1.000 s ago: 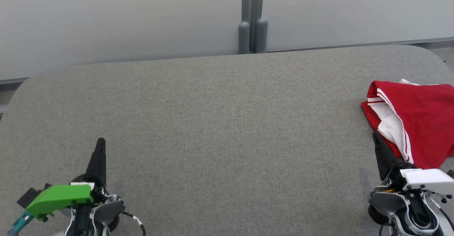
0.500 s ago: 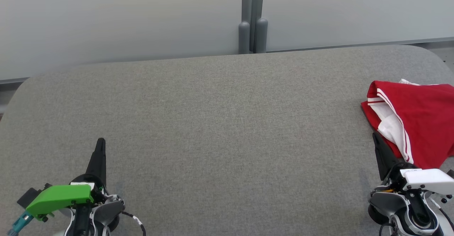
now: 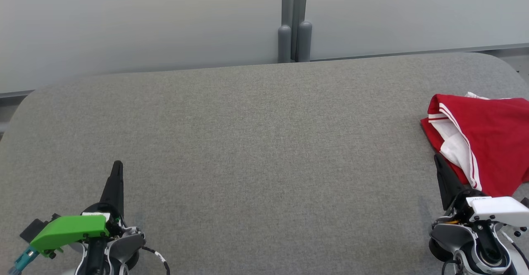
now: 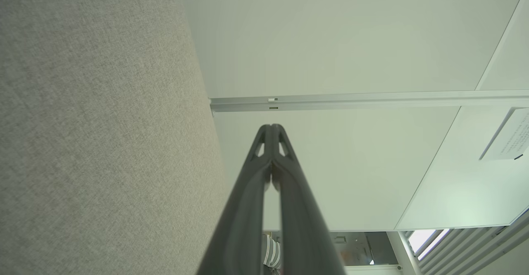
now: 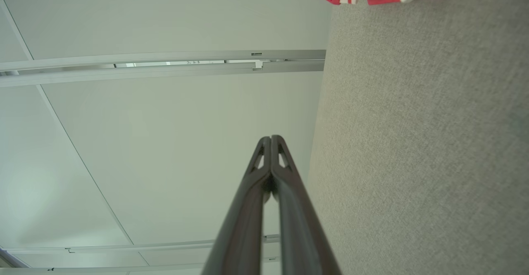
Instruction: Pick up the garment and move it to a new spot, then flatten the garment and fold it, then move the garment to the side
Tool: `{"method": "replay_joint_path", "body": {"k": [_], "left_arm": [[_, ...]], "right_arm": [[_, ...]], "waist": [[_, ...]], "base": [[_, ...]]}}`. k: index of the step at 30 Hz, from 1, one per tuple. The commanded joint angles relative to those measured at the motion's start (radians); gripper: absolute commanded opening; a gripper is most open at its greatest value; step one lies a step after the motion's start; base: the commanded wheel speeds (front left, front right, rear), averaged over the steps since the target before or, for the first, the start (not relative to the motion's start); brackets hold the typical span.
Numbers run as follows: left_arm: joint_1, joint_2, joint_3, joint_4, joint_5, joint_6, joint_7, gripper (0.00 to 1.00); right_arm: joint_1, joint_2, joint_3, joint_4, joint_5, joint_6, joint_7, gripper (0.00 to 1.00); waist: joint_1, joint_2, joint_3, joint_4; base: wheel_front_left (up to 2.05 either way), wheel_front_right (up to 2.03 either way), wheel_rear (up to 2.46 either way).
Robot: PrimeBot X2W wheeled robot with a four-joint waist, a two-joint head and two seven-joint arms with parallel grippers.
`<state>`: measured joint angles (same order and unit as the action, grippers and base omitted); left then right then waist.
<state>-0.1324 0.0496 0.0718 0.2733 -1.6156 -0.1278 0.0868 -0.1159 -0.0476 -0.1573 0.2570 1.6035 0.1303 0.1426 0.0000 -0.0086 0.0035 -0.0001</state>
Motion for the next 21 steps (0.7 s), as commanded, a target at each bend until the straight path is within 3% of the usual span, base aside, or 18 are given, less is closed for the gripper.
{"method": "replay_joint_path", "body": {"k": [1, 21], "left_arm": [[-0.012, 0.0, 0.004, -0.002, 0.0, -0.006, 0.003, 0.0], [-0.012, 0.0, 0.004, -0.002, 0.0, -0.006, 0.003, 0.0]], "right_arm": [[-0.009, -0.005, -0.001, 0.001, 0.006, 0.001, 0.003, 0.0], [-0.009, -0.005, -0.001, 0.001, 0.006, 0.001, 0.003, 0.0]], "waist": [[0.0, 0.0086, 0.0, 0.0], [0.0, 0.0086, 0.0, 0.0]], "base": [[0.0, 0.0, 0.0], [0.0, 0.0, 0.0]]}}
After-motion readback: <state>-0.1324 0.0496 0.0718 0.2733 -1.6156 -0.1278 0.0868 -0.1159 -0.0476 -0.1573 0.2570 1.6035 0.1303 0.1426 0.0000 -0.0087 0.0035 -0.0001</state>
